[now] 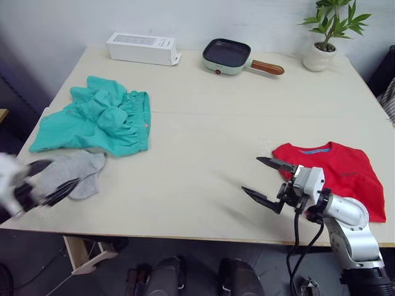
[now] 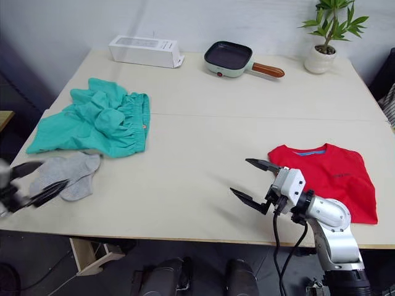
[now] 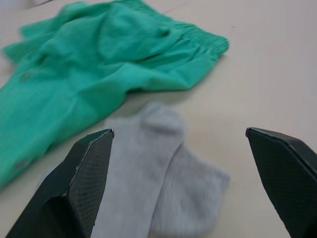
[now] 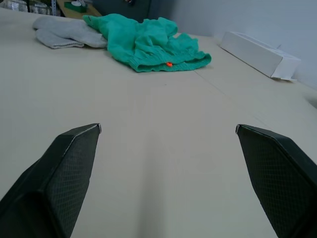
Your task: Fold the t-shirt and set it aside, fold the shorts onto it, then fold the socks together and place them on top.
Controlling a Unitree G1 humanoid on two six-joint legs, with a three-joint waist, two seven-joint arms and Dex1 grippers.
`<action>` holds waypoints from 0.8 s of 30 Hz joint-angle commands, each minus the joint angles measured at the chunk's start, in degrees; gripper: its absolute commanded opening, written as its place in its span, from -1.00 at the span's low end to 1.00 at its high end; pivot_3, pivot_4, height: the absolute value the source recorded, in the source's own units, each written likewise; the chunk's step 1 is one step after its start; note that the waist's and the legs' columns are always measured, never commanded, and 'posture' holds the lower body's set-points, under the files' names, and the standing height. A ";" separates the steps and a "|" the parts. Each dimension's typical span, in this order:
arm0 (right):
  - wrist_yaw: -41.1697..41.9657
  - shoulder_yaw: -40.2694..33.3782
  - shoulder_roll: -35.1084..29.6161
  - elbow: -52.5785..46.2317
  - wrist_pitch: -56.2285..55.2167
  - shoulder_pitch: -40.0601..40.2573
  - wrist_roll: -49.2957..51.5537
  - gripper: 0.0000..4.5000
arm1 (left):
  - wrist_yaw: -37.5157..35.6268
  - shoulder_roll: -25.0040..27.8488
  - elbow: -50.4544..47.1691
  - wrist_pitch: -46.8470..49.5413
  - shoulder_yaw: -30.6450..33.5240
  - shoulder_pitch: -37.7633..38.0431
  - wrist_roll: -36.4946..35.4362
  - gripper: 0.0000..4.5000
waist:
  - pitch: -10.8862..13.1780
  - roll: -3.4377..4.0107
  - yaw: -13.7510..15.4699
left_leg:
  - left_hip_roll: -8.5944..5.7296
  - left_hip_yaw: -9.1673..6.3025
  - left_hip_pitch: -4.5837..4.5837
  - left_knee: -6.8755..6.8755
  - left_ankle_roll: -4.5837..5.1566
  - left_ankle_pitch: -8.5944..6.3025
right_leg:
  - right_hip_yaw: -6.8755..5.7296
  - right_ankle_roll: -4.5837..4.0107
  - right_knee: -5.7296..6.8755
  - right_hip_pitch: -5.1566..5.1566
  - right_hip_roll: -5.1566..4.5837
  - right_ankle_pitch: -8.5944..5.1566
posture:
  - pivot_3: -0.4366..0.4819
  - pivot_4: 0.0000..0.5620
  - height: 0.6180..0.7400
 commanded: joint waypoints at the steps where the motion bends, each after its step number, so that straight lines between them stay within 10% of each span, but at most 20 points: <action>1: -1.32 -0.47 0.32 -1.73 0.27 -0.27 0.72 0.98 | -1.70 2.00 8.84 -4.21 -12.31 -12.26 8.40 1.00 | 0.00 0.00 -0.17 | 0.05 0.10 0.00 -0.01 -0.02 -0.01 | -0.07 0.00 0.09 -0.02 0.26 0.00 | -0.05 -0.47 1.00; 9: -3.69 -0.88 -0.08 -3.85 1.55 1.83 0.00 0.98 | -3.59 -5.20 38.40 -17.81 -30.66 -38.94 22.74 1.00 | 0.02 -0.06 -1.32 | 0.08 0.46 0.03 0.19 0.42 0.17 | -0.10 0.16 0.39 -0.10 0.43 0.08 | -0.05 -0.47 1.00; 24: -7.85 -3.69 -1.20 -5.45 2.68 6.76 -0.72 1.00 | -4.26 -15.82 65.31 -36.41 -34.67 -59.45 28.82 -1.00 | 0.00 -0.23 -0.15 | 0.07 0.44 0.05 0.59 0.31 0.07 | 0.00 0.22 0.62 -0.11 0.22 0.12 | -0.05 -0.47 1.00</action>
